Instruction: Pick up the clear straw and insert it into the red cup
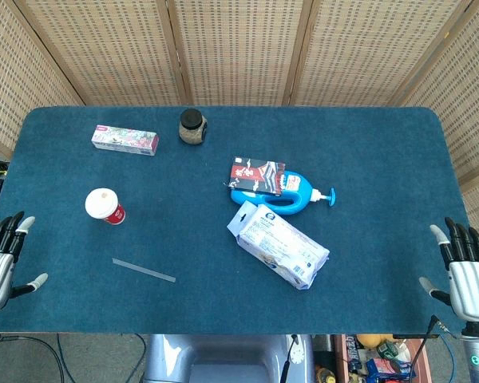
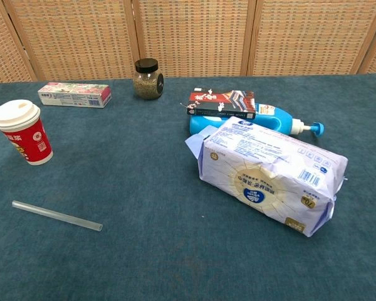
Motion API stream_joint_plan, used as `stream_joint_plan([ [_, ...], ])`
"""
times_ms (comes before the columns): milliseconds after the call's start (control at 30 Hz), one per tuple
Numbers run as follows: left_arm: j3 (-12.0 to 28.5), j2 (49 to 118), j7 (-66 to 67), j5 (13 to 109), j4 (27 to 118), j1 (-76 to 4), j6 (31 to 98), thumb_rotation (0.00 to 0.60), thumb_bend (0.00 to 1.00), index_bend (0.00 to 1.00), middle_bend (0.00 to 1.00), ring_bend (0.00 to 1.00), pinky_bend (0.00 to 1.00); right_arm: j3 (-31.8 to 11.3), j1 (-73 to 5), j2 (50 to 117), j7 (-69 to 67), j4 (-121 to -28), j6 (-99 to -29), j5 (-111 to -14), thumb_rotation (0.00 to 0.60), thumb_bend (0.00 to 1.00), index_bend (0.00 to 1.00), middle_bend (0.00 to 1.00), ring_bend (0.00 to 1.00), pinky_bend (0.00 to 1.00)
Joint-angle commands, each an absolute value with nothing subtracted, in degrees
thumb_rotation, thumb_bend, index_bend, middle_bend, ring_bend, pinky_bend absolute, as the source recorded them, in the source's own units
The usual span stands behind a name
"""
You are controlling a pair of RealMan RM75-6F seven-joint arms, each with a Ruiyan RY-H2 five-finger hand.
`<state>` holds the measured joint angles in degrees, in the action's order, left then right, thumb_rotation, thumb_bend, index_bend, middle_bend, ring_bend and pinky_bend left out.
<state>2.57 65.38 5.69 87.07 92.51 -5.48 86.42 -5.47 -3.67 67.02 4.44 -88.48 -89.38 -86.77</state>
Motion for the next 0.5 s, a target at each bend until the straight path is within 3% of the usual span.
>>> stream_joint_plan([
  [33, 2.51, 65.46, 5.76, 87.18, 92.42, -5.46, 86.48, 0.600, 0.01, 0.00, 0.00, 0.00, 0.00, -5.47, -3.66, 66.99, 4.37, -88.47, -89.38, -86.76, 0.600, 0.00, 0.00, 0.00, 0.00, 0.00],
  [367, 0.81, 66.21, 4.15, 97.21, 91.80, -9.27, 85.69, 0.600, 0.01, 0.00, 0.00, 0.00, 0.00, -5.71, -3.50, 66.63, 3.98, -88.70, -89.50, -86.39, 0.600, 0.00, 0.00, 0.00, 0.00, 0.00],
  [500, 0.45, 65.64, 5.64, 103.31, 94.83, -15.32, 79.57, 0.600, 0.01, 0.00, 0.00, 0.00, 0.00, -6.09, -3.73, 66.64, 4.01, -88.77, -88.82, -85.48, 0.600, 0.00, 0.00, 0.00, 0.00, 0.00],
])
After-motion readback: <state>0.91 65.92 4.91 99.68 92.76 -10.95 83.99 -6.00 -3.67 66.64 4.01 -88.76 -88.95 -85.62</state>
